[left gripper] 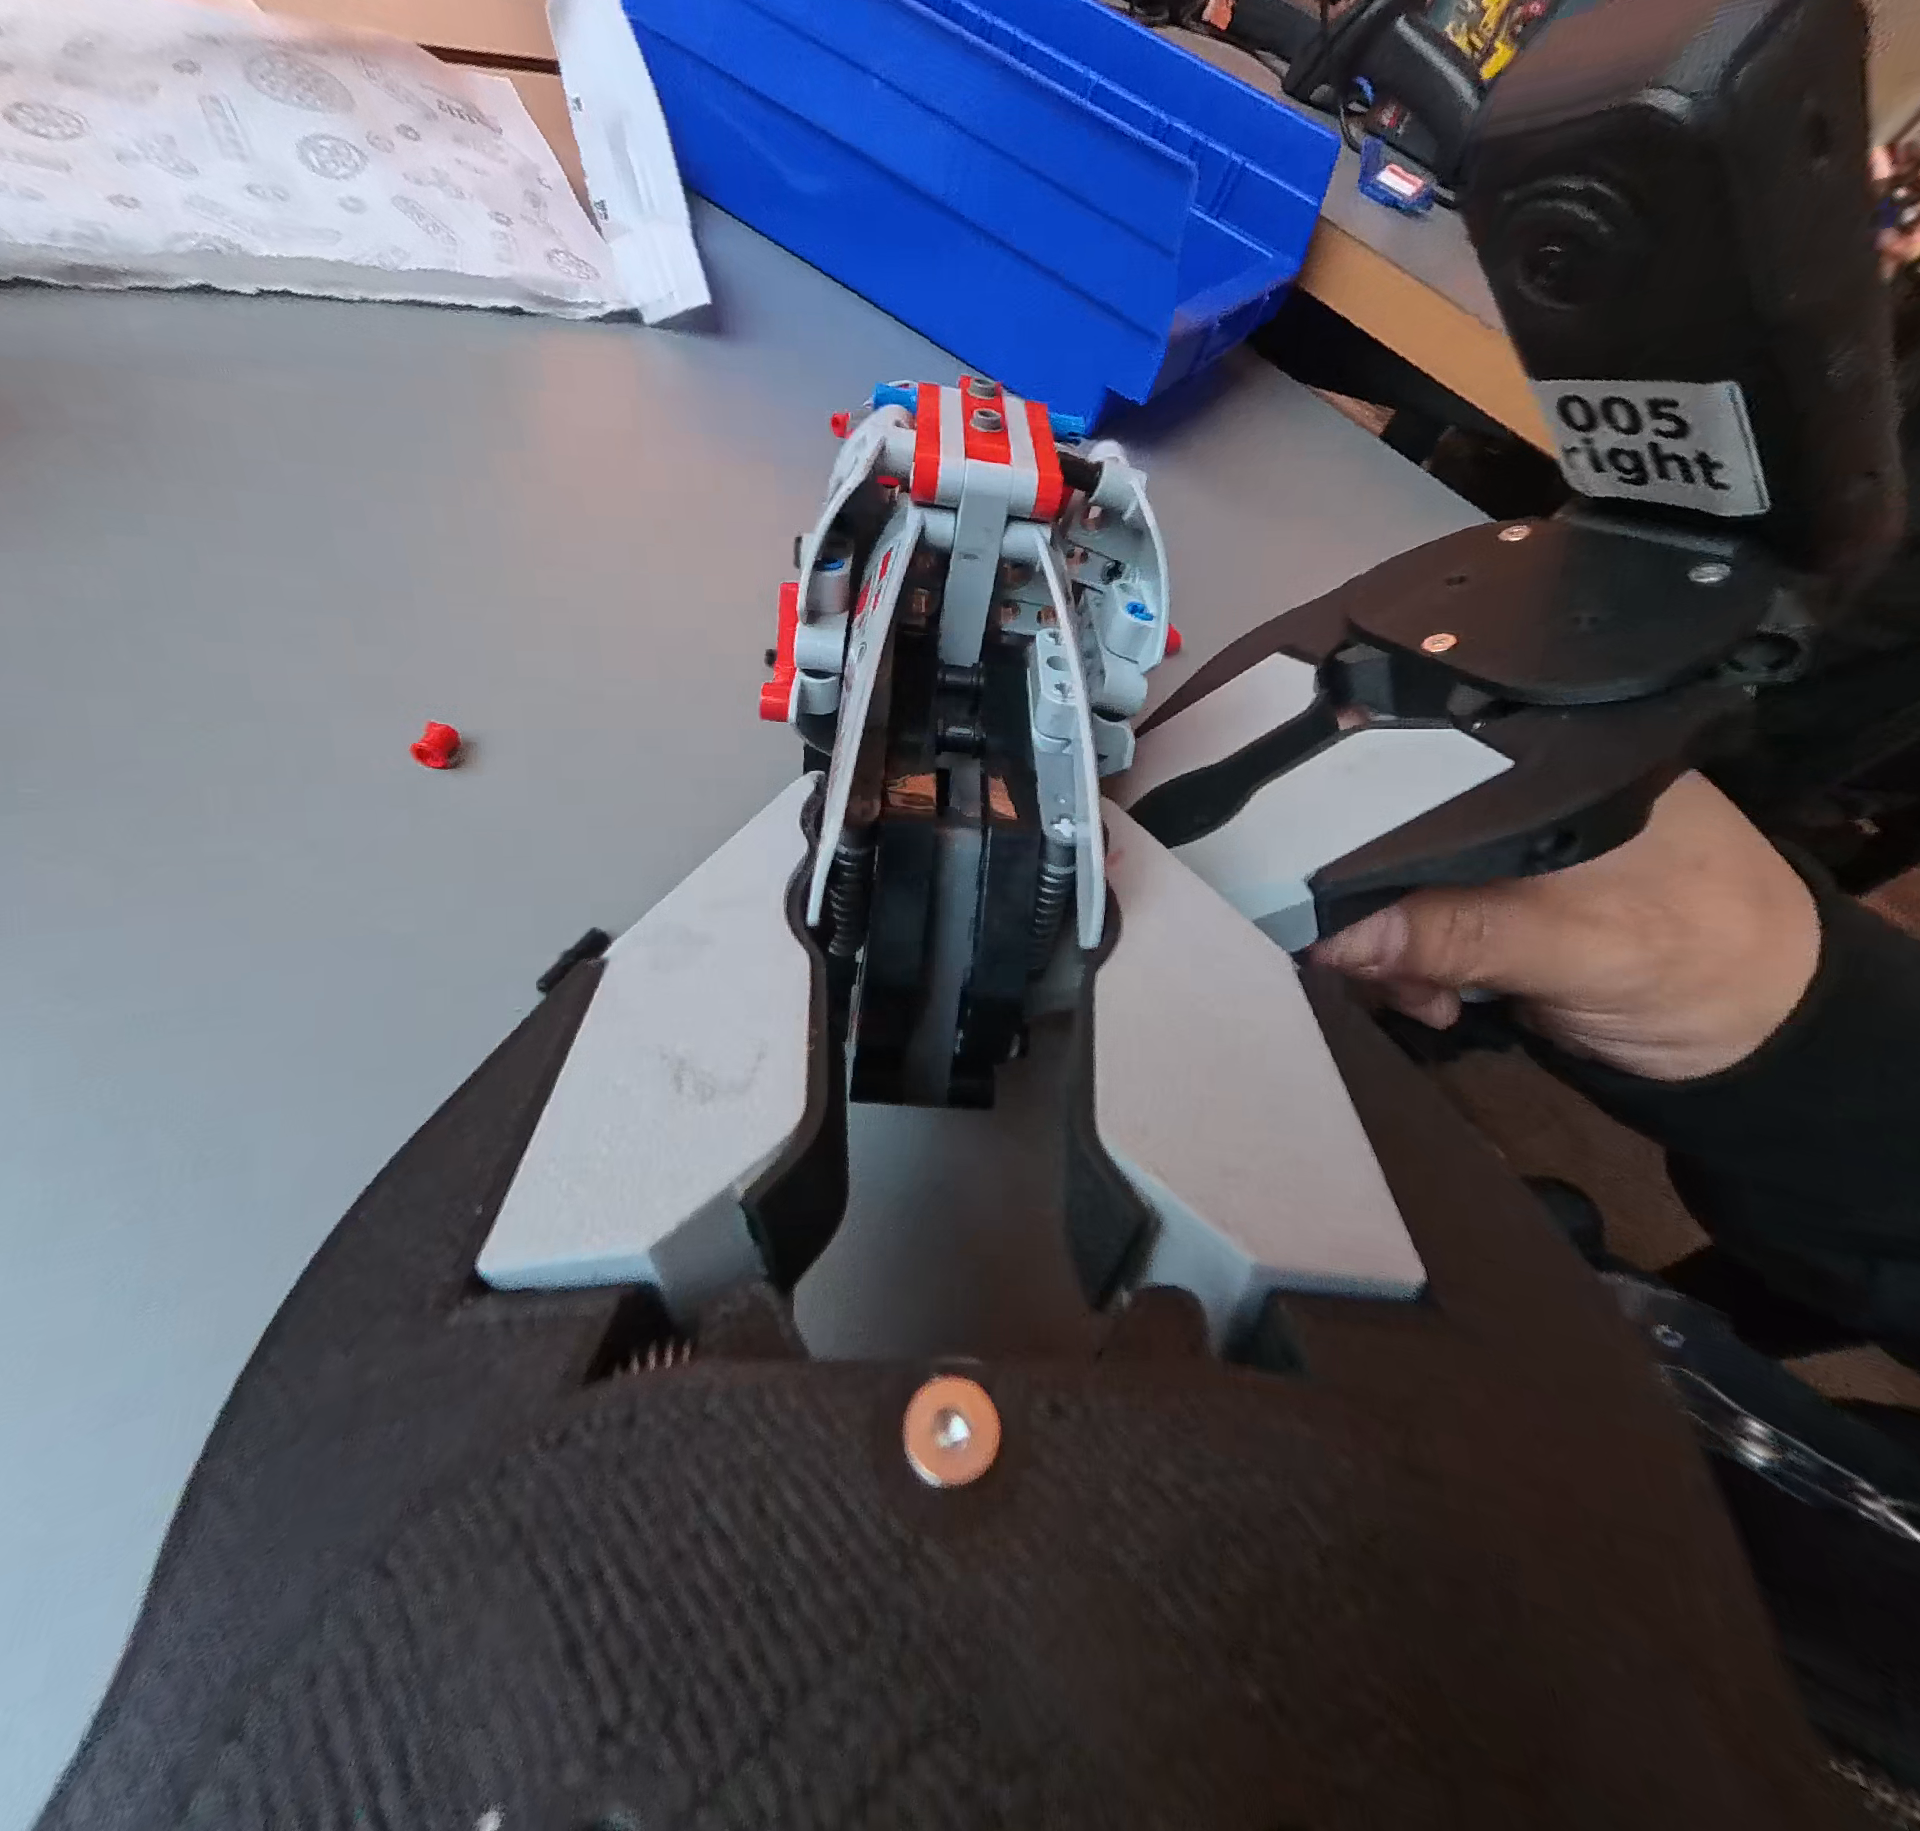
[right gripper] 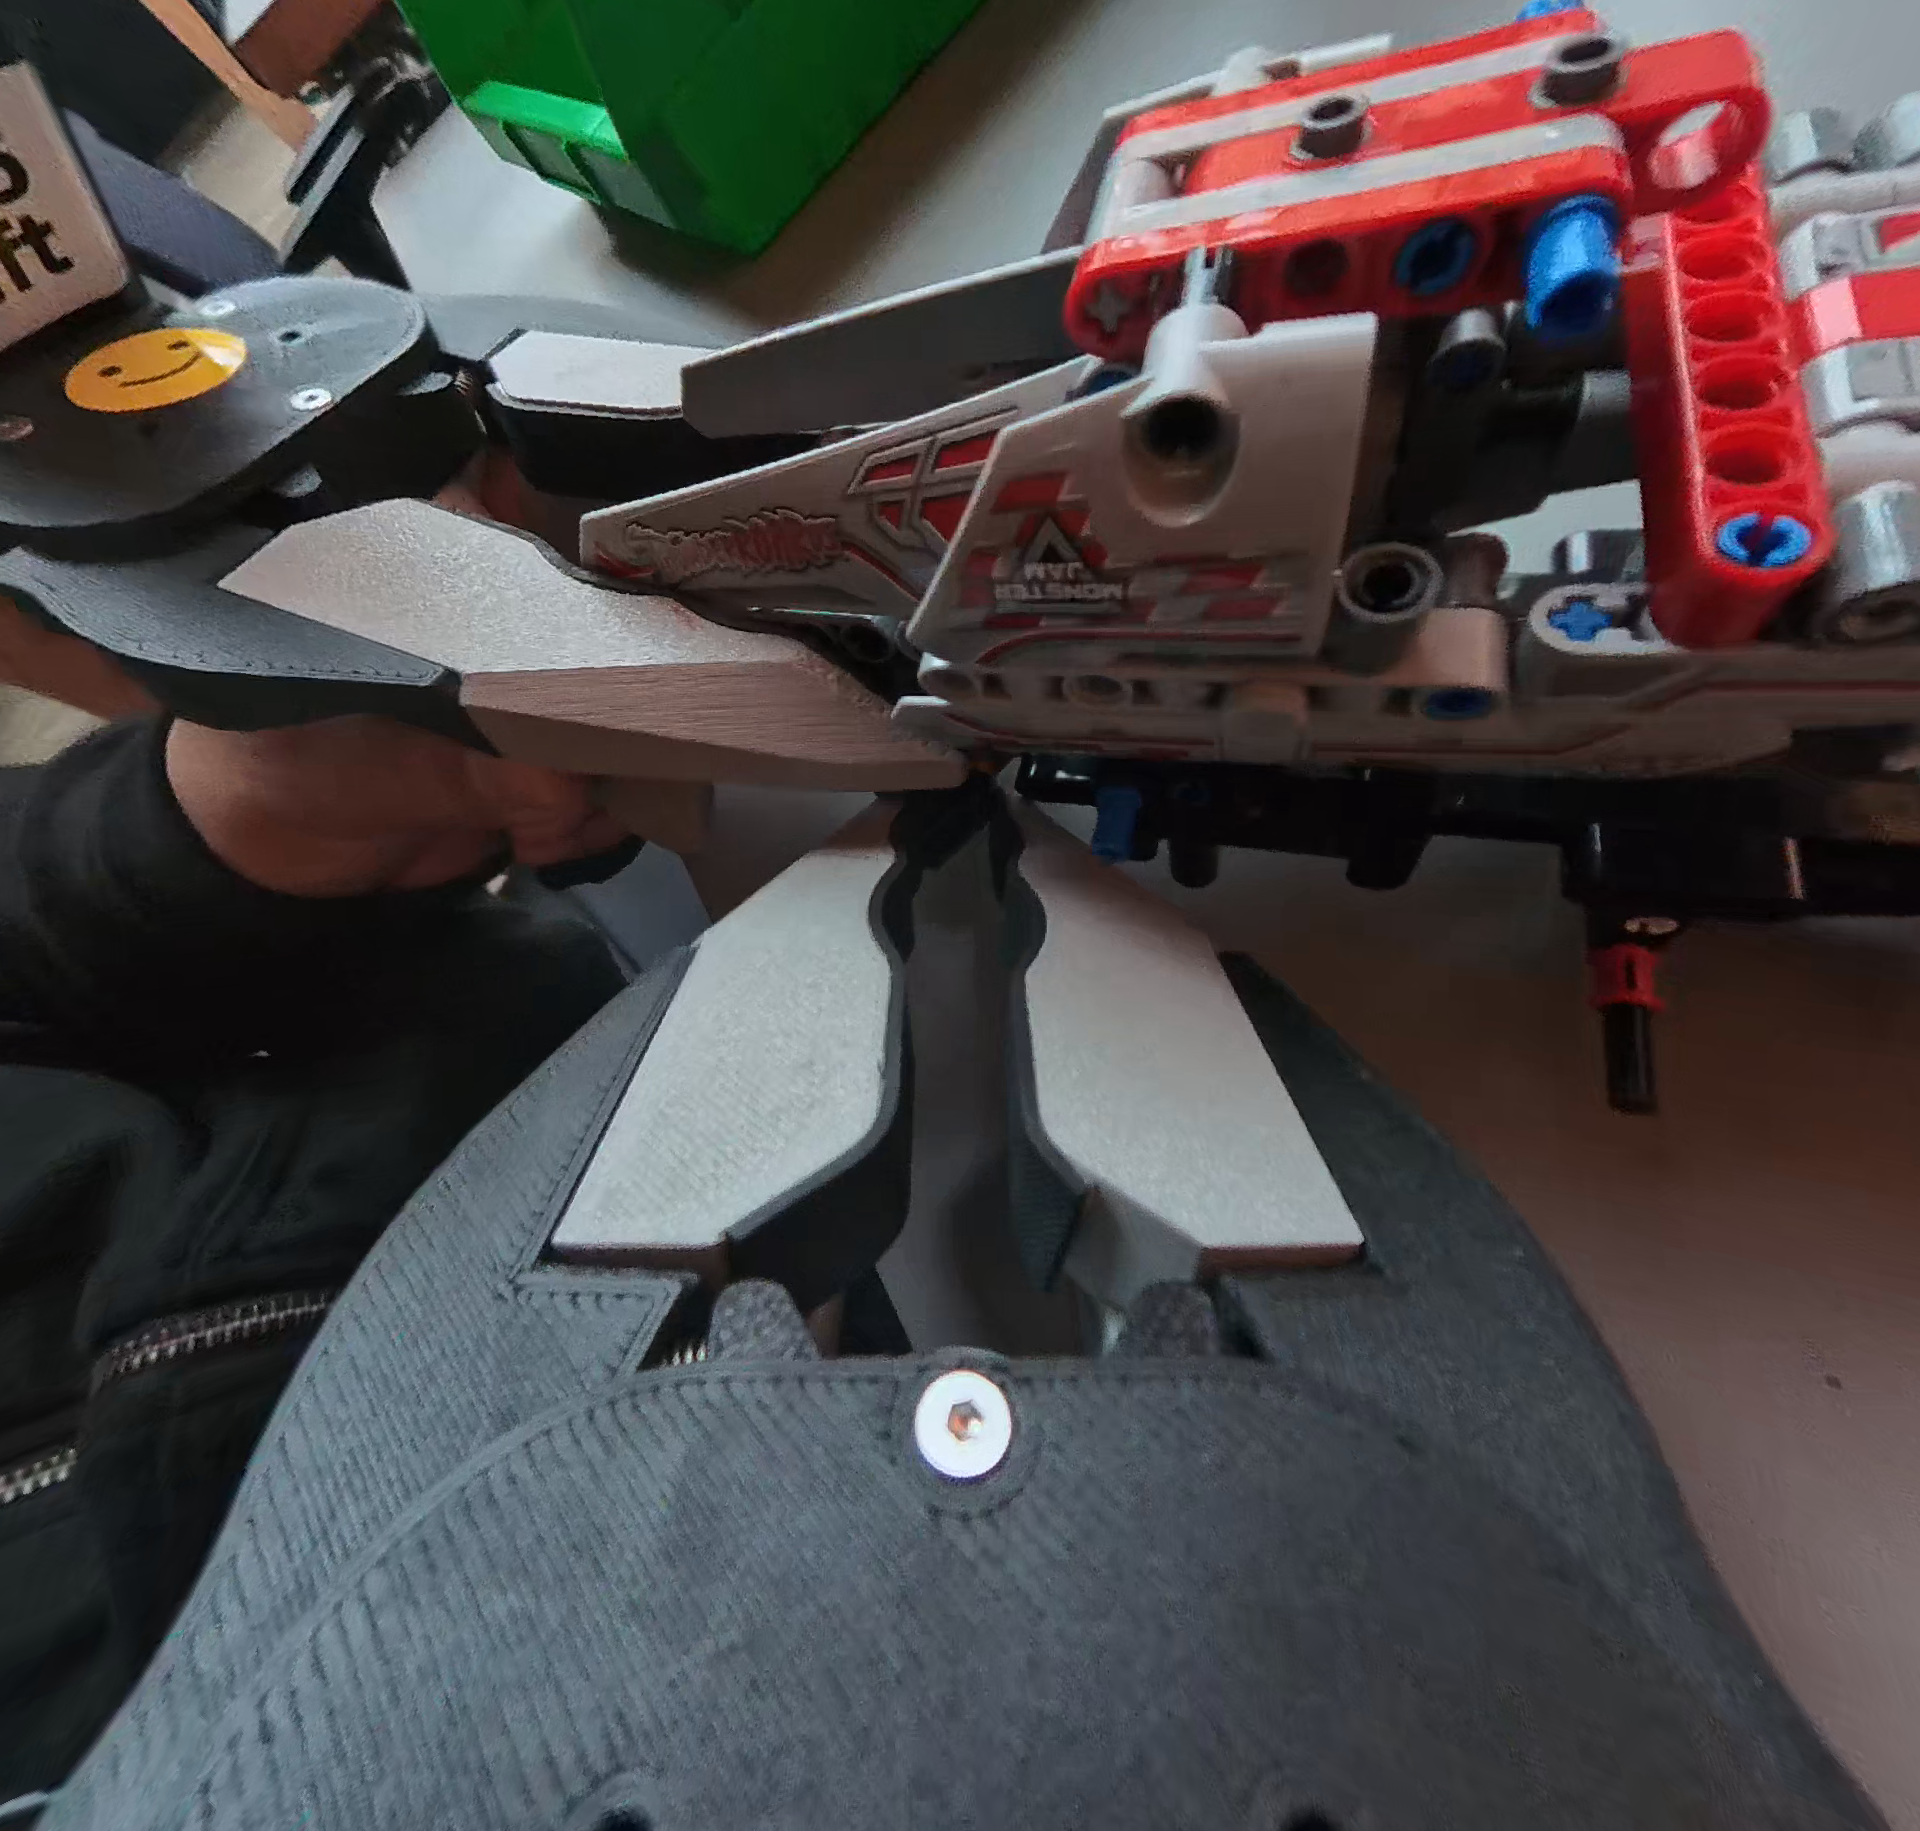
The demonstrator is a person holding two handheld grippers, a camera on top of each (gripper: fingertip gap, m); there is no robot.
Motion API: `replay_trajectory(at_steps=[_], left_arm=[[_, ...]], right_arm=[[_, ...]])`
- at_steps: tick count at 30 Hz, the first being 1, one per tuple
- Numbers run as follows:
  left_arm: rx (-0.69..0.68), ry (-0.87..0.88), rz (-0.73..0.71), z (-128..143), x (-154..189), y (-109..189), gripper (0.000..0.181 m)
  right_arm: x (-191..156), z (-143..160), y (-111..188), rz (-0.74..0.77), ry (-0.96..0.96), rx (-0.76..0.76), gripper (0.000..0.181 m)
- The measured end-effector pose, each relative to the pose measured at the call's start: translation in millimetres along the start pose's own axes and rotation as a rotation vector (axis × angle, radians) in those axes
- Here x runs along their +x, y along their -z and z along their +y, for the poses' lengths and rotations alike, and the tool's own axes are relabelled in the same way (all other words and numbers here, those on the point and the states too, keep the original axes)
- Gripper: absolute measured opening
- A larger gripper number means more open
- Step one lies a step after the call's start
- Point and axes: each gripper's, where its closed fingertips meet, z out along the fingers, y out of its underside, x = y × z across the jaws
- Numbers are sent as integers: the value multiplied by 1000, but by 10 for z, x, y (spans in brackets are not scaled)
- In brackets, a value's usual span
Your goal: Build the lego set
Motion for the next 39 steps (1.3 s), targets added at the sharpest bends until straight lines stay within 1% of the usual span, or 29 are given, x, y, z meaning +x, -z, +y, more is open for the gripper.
replay_trajectory(at_steps=[3, 5, 7, 8, 10, 12, 13, 14, 15, 16, 17, 19, 21, 23, 25, 28, 31, 32, 34, 35, 36, 39], left_arm=[[13, -13, 2, 16, -24, 34, 43], [10, -75, -28, 36, -17, 22, 42], [1, -171, -67, 62, 29, -16, 43], [-2, -187, -72, 73, 42, -26, 42], [-6, -174, -70, 76, 47, -43, 43], [13, -163, -179, 29, -152, 6, 43], [32, -99, -190, 4, -244, 54, 43], [48, -48, -140, -17, -247, 92, 43], [55, -34, -83, -25, -192, 99, 42], [47, -52, -45, -15, -124, 91, 43], [39, -78, -37, -2, -76, 72, 43], [14, -100, -49, 25, -40, 11, 43], [-7, -88, -54, 43, -38, -28, 44], [-37, -86, -42, 74, -15, -71, 51], [-31, -89, -17, 63, 37, -78, 55], [2, -126, -23, -1, 49, -2, 64], [41, -219, -97, -164, 2, 197, 71], [64, -280, -125, -244, 22, 285, 69], [117, -422, -139, -374, 199, 418, 52], [127, -479, -118, -390, 333, 432, 43], [113, -511, -95, -369, 449, 409, 39], [48, -550, -36, -254, 681, 254, 42]], right_arm=[[-22, 11, 7, -55, 2, -35, 6], [-15, 49, 37, -87, -1, -62, 6], [22, 96, 74, -72, 14, -79, 5], [36, 112, 97, -63, 29, -80, 5], [50, 134, 133, -55, 51, -81, 5], [100, 210, 203, -15, 106, -109, 4], [142, 227, 270, 13, 124, -96, 4], [185, 230, 334, 27, 116, -72, 4], [201, 217, 386, 16, 92, -46, 4], [201, 227, 414, -10, 68, -49, 4], [201, 235, 427, -29, 57, -57, 4], [148, 180, 456, -65, 86, -17, 4], [67, 151, 510, -141, 84, 8, 4], [10, 17, 639, -224, 72, 109, 4], [50, -120, 775, -283, 12, 202, 4], [152, -294, 955, -330, -61, 321, 4], [171, -361, 1073, -329, -6, 376, 4], [146, -392, 1111, -341, 8, 404, 4], [126, -438, 1136, -354, -9, 438, 4], [117, -461, 1129, -359, -30, 449, 4], [77, -493, 1126, -381, -45, 468, 4], [-172, -576, 1133, -485, -22, 526, 4]])
